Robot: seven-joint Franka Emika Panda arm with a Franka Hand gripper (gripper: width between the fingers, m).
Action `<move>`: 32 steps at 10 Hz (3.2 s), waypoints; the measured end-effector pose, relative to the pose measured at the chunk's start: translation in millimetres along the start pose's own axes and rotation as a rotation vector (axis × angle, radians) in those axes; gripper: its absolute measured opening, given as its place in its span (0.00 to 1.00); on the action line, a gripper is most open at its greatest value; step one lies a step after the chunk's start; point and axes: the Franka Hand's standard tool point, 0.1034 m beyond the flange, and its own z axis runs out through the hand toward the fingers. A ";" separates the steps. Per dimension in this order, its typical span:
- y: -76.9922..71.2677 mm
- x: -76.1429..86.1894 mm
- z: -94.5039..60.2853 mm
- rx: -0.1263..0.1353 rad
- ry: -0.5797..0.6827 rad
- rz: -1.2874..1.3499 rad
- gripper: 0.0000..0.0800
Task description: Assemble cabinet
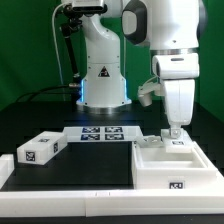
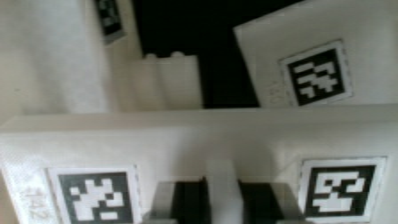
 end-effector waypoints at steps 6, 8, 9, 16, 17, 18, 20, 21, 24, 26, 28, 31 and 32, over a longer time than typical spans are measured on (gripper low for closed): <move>43.9 -0.4 -0.3 0.002 -0.006 0.026 0.09; 56.1 -0.9 -0.2 -0.010 0.000 0.035 0.09; 58.1 -1.1 0.0 -0.010 0.000 0.036 0.09; 86.0 0.3 0.9 0.031 -0.035 0.034 0.09; 86.0 0.6 0.7 0.031 -0.036 0.036 0.09; 85.4 -0.5 0.2 0.032 -0.037 0.037 0.09; 85.9 -1.7 -5.7 0.029 -0.040 0.035 0.20; 85.8 -1.4 -11.0 0.024 -0.041 0.034 0.37; 73.6 -7.9 -32.2 0.016 -0.057 0.031 0.77; 43.3 -21.5 -47.4 0.002 -0.068 0.057 0.92; 5.7 -32.4 -52.5 -0.002 -0.077 0.051 0.99; -15.6 -39.3 -49.3 0.011 -0.084 0.015 1.00; -15.3 -39.2 -48.9 0.011 -0.084 0.016 1.00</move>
Offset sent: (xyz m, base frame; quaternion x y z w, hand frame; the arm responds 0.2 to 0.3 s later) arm 0.0360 0.0209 -0.0164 0.0177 0.0066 -0.0021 0.9998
